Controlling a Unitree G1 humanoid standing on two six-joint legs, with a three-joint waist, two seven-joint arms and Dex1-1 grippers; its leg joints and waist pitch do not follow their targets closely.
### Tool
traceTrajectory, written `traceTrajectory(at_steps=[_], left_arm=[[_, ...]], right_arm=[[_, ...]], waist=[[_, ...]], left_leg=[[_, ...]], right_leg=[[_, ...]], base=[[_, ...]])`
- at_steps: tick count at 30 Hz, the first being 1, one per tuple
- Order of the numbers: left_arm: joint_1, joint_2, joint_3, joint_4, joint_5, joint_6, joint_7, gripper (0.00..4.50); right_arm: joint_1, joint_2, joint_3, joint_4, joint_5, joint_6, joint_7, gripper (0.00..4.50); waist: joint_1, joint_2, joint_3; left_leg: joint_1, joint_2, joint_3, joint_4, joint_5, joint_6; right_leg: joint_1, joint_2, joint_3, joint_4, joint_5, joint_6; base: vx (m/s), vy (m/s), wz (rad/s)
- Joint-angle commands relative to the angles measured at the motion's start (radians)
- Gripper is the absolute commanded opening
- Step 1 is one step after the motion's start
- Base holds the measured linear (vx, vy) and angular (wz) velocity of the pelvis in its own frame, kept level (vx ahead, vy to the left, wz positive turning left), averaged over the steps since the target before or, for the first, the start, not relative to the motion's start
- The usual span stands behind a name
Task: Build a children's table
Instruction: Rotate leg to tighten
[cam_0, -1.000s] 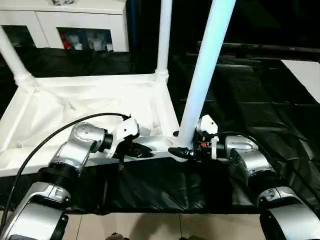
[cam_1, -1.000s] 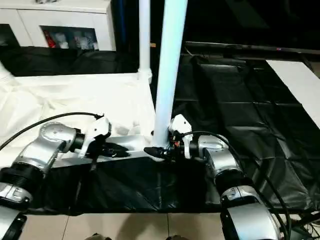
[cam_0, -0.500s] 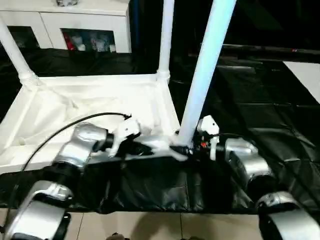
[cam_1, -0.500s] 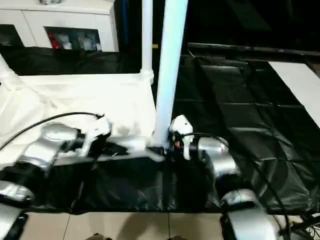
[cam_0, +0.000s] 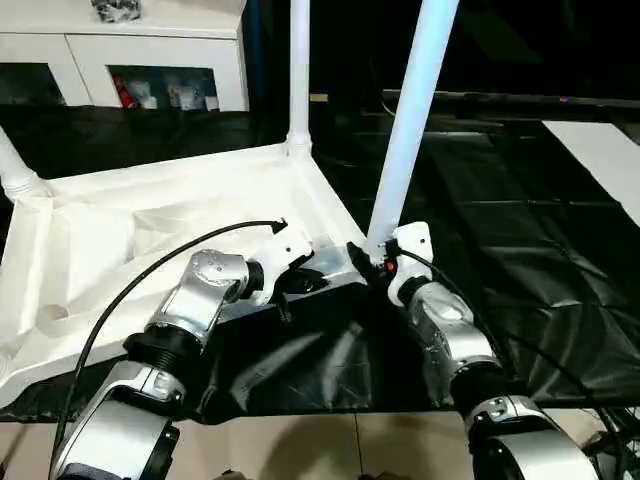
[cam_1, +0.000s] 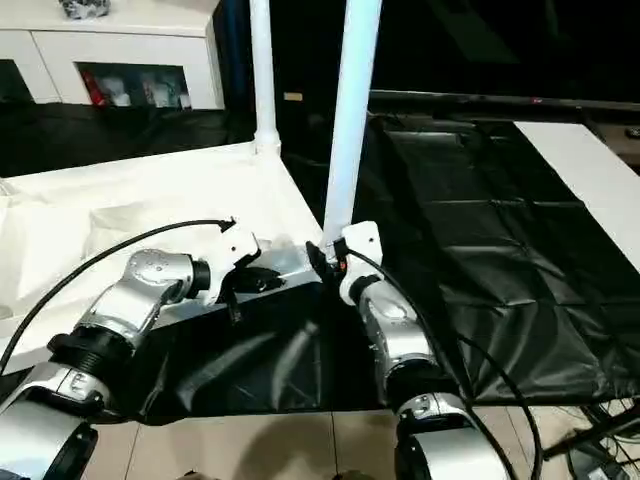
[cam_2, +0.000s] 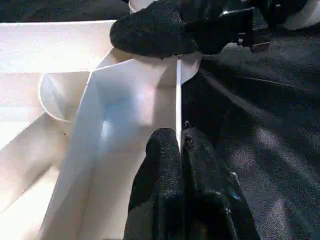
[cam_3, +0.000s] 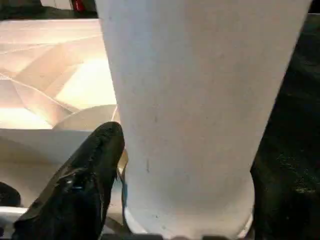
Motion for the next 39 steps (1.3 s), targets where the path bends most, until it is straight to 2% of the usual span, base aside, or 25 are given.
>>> traceTrajectory(at_steps=[1,2,3,4,6,7,9,10,12,13,14,15,16,17,20,23,24,25,27,32,33,36,39], left_arm=[[0.011,-0.021,-0.027,-0.029,-0.026,-0.041,-0.042,0.0],[0.013,-0.017,-0.027,-0.031,-0.028,-0.047,-0.047,0.0],[0.015,-0.012,-0.026,-0.033,-0.029,-0.053,-0.054,0.0],[0.016,0.005,-0.025,-0.032,-0.034,-0.061,-0.075,0.0],[0.016,0.017,-0.025,-0.03,-0.038,-0.074,-0.094,0.0],[0.014,0.025,-0.025,-0.027,-0.04,-0.084,-0.107,0.0],[0.006,0.056,-0.028,-0.019,-0.044,-0.105,-0.16,0.0],[0.003,0.065,-0.029,-0.016,-0.046,-0.109,-0.181,0.0],[-0.001,0.081,-0.034,-0.012,-0.049,-0.119,-0.218,0.0],[-0.002,0.086,-0.036,-0.01,-0.05,-0.125,-0.232,0.0],[-0.003,0.089,-0.038,-0.01,-0.051,-0.129,-0.241,0.0],[-0.003,0.098,-0.039,-0.01,-0.055,-0.132,-0.266,0.0],[-0.003,0.106,-0.039,-0.008,-0.061,-0.129,-0.293,0.0],[-0.004,0.115,-0.04,-0.006,-0.065,-0.129,-0.315,0.0],[-0.005,0.13,-0.043,0.003,-0.065,-0.139,-0.347,0.0],[-0.009,0.139,-0.046,0.012,-0.063,-0.145,-0.359,0.0],[-0.016,0.148,-0.046,0.026,-0.062,-0.151,-0.365,0.0],[-0.021,0.156,-0.047,0.037,-0.06,-0.158,-0.371,0.0],[-0.024,0.164,-0.045,0.043,-0.062,-0.159,-0.38,0.0],[-0.027,0.169,-0.043,0.048,-0.062,-0.161,-0.387,0.0],[-0.027,0.164,-0.042,0.049,-0.062,-0.155,-0.373,0.0],[-0.033,0.146,-0.039,0.058,-0.047,-0.132,-0.309,0.0],[-0.043,0.101,-0.028,0.067,-0.036,-0.09,-0.216,0.0]], right_arm=[[-0.009,0.004,0.077,-0.01,-0.008,0.012,0.157,3.85],[-0.008,-0.005,0.079,-0.011,-0.009,0.012,0.166,3.85],[-0.008,-0.014,0.082,-0.013,-0.01,0.012,0.176,3.89],[-0.009,-0.053,0.089,-0.017,-0.008,0.012,0.236,4.08],[-0.01,-0.073,0.094,-0.018,-0.011,0.012,0.262,4.22],[-0.012,-0.088,0.097,-0.016,-0.013,0.012,0.279,4.3],[-0.012,-0.139,0.124,-0.019,-0.022,0.005,0.388,4.35],[-0.013,-0.156,0.132,-0.019,-0.024,0.001,0.427,4.35],[-0.013,-0.181,0.141,-0.02,-0.019,0.0,0.501,4.35],[-0.014,-0.189,0.143,-0.021,-0.016,0.0,0.524,4.35],[-0.015,-0.193,0.142,-0.021,-0.015,0.0,0.539,4.35],[-0.019,-0.202,0.139,-0.018,-0.007,0.006,0.573,4.35],[-0.029,-0.209,0.133,-0.01,0.005,0.016,0.612,4.18],[-0.038,-0.214,0.129,-0.001,0.012,0.023,0.643,4.18],[-0.061,-0.229,0.131,0.013,0.018,0.031,0.691,3.93],[-0.078,-0.24,0.137,0.02,0.019,0.032,0.715,3.72],[-0.086,-0.247,0.14,0.023,0.024,0.037,0.736,3.57],[-0.091,-0.254,0.146,0.027,0.025,0.035,0.755,3.48],[-0.093,-0.261,0.158,0.029,0.023,0.035,0.783,3.32],[-0.09,-0.262,0.162,0.029,0.019,0.038,0.812,2.96],[-0.085,-0.253,0.155,0.028,0.024,0.047,0.803,2.89],[-0.07,-0.225,0.141,0.027,0.028,0.046,0.743,2.79],[-0.06,-0.179,0.121,0.045,0.008,0.048,0.56,2.75]], waist=[[-0.006,0.006,-0.056],[-0.005,0.009,-0.057],[-0.004,0.007,-0.059],[-0.003,-0.004,-0.061],[0.001,-0.001,-0.062],[0.003,-0.001,-0.065],[0.006,0.001,-0.067],[0.008,-0.001,-0.069],[0.013,0.004,-0.067],[0.019,0.006,-0.073],[0.021,0.006,-0.073],[0.025,0.011,-0.074],[0.026,0.014,-0.075],[0.027,0.012,-0.076],[0.029,0.014,-0.074],[0.032,0.014,-0.071],[0.032,0.007,-0.07],[0.033,0.009,-0.068],[0.033,0.008,-0.068],[0.035,0.007,-0.069],[0.035,0.001,-0.07],[0.037,0.008,-0.069],[0.028,0.002,-0.063]], left_leg=[[0.015,0.037,-0.032,-0.092,-0.436,-0.012],[0.016,0.037,-0.03,-0.091,-0.43,-0.009],[0.012,0.037,-0.027,-0.089,-0.407,-0.002],[0.009,0.037,-0.024,-0.088,-0.376,0.011],[0.01,0.037,-0.022,-0.085,-0.346,0.019],[0.007,0.037,-0.018,-0.082,-0.301,0.03],[0.006,0.035,-0.014,-0.078,-0.268,0.041],[0.005,0.035,-0.012,-0.074,-0.251,0.052],[0.012,0.036,-0.008,-0.07,-0.247,0.06],[0.005,0.04,-0.006,-0.068,-0.197,0.068],[0.003,0.041,-0.006,-0.068,-0.175,0.07],[0.001,0.041,-0.006,-0.066,-0.148,0.072],[0.004,0.041,-0.004,-0.064,-0.149,0.074],[0.003,0.041,-0.004,-0.064,-0.147,0.073],[0.007,0.042,-0.004,-0.066,-0.178,0.065],[0.011,0.044,-0.005,-0.069,-0.214,0.043],[0.01,0.044,-0.004,-0.069,-0.221,0.041],[0.009,0.045,-0.007,-0.071,-0.233,0.031],[0.009,0.044,-0.008,-0.071,-0.243,0.025],[0.008,0.044,-0.008,-0.07,-0.233,0.025],[0.007,0.045,-0.007,-0.07,-0.223,0.028],[0.007,0.044,-0.008,-0.07,-0.219,0.028],[0.013,0.043,-0.009,-0.074,-0.268,-0.001]], right_leg=[[0.018,-0.058,0.04,-0.088,-0.464,-0.153],[0.019,-0.058,0.041,-0.087,-0.448,-0.16],[0.022,-0.058,0.043,-0.083,-0.408,-0.174],[0.025,-0.059,0.044,-0.078,-0.382,-0.185],[0.026,-0.06,0.045,-0.075,-0.359,-0.194],[0.03,-0.06,0.047,-0.069,-0.306,-0.213],[0.031,-0.058,0.048,-0.063,-0.264,-0.228],[0.035,-0.057,0.047,-0.06,-0.238,-0.238],[0.027,-0.054,0.049,-0.058,-0.212,-0.254],[0.038,-0.052,0.047,-0.042,-0.136,-0.279],[0.04,-0.052,0.046,-0.038,-0.107,-0.284],[0.043,-0.05,0.043,-0.031,-0.066,-0.292],[0.043,-0.048,0.043,-0.03,-0.043,-0.301],[0.045,-0.048,0.043,-0.028,-0.035,-0.305],[0.044,-0.049,0.042,-0.031,-0.069,-0.313],[0.04,-0.05,0.043,-0.038,-0.13,-0.302],[0.041,-0.049,0.043,-0.039,-0.142,-0.299],[0.04,-0.051,0.043,-0.039,-0.171,-0.29],[0.039,-0.052,0.044,-0.04,-0.197,-0.283],[0.04,-0.053,0.045,-0.039,-0.189,-0.281],[0.04,-0.053,0.044,-0.038,-0.179,-0.283],[0.039,-0.054,0.044,-0.038,-0.182,-0.283],[0.03,-0.055,0.047,-0.049,-0.277,-0.259]], base=[[0.0,0.0,0.0],[0.0,0.0,0.0],[0.0,0.0,0.0],[0.0,0.0,0.0],[0.0,0.0,0.0],[0.0,0.0,0.0],[0.0,0.0,0.0],[0.0,0.0,0.0],[0.026,-0.014,0.05],[0.0,0.0,0.0],[0.0,0.0,0.0],[0.0,0.0,0.0],[0.0,0.0,0.0],[0.0,0.0,0.0],[0.0,0.0,0.0],[0.0,0.0,0.0],[0.0,0.0,0.0],[0.0,0.0,0.0],[0.0,0.0,0.0],[0.0,0.0,0.0],[0.0,0.0,0.0],[0.0,0.0,0.0],[0.0,0.0,0.0]])
